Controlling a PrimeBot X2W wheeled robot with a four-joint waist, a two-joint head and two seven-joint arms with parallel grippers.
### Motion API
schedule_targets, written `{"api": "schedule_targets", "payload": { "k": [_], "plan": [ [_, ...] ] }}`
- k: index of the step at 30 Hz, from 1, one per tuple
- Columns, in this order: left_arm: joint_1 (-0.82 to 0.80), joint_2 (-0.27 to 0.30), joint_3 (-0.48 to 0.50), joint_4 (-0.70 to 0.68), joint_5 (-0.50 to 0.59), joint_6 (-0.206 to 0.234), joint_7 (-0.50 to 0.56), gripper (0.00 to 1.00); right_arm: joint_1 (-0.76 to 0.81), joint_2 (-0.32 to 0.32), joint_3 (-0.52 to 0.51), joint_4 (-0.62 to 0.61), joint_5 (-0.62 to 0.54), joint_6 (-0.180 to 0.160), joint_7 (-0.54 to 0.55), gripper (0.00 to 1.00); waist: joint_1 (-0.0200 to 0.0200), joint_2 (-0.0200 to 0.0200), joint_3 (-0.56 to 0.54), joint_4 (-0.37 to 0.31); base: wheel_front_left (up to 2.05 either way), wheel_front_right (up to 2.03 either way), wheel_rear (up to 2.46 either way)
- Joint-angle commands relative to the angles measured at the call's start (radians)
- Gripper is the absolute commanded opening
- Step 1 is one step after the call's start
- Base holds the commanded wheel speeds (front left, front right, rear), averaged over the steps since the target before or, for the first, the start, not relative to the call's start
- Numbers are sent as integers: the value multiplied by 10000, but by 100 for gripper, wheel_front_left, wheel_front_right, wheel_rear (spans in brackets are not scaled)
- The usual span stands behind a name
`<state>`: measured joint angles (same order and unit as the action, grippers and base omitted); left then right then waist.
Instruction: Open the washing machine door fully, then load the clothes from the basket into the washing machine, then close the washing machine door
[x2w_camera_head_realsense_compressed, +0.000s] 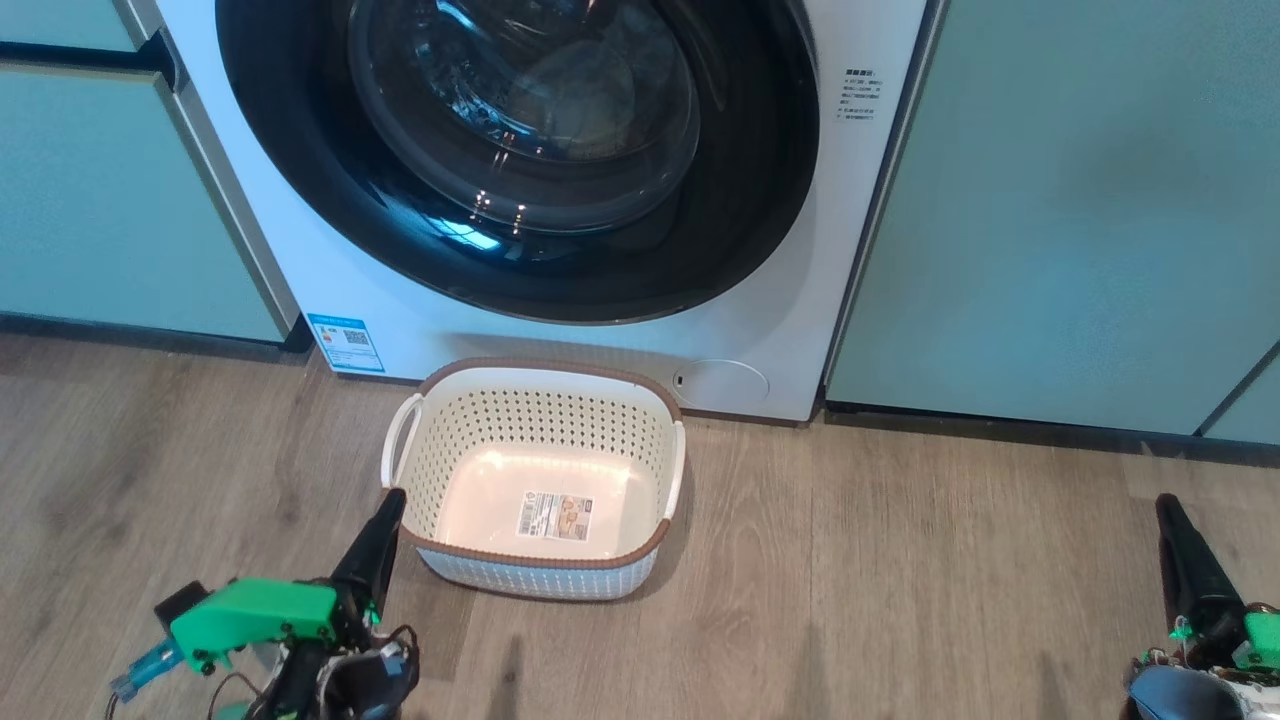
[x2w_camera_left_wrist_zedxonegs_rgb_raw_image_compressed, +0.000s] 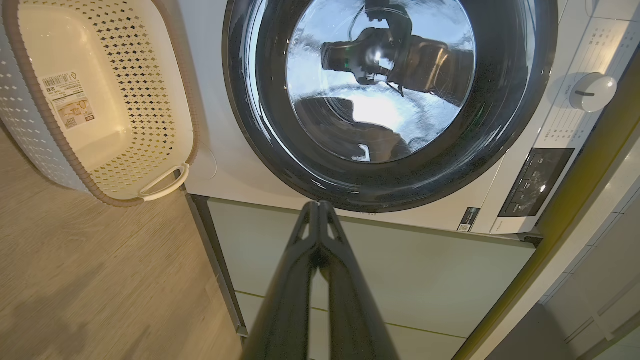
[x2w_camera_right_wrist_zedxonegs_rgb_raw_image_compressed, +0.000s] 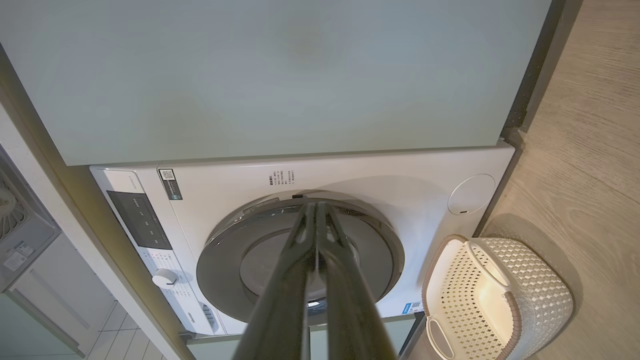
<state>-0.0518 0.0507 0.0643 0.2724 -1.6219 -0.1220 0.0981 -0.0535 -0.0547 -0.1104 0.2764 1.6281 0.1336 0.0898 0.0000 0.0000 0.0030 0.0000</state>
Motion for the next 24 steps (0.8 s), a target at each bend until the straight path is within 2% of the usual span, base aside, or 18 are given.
{"api": "schedule_targets", "payload": {
  "k": [1, 24],
  "plan": [
    [-556, 75, 390, -273, 47, -86, 68, 0, -532, -86, 143, -323, -48, -29, 91, 0, 0, 0, 0, 0, 0, 0, 0],
    [-559, 54, 421, -272, 73, -86, 92, 0, -536, -52, 95, -320, -87, -29, 129, 0, 0, 0, 0, 0, 0, 0, 0]
  ]
}}
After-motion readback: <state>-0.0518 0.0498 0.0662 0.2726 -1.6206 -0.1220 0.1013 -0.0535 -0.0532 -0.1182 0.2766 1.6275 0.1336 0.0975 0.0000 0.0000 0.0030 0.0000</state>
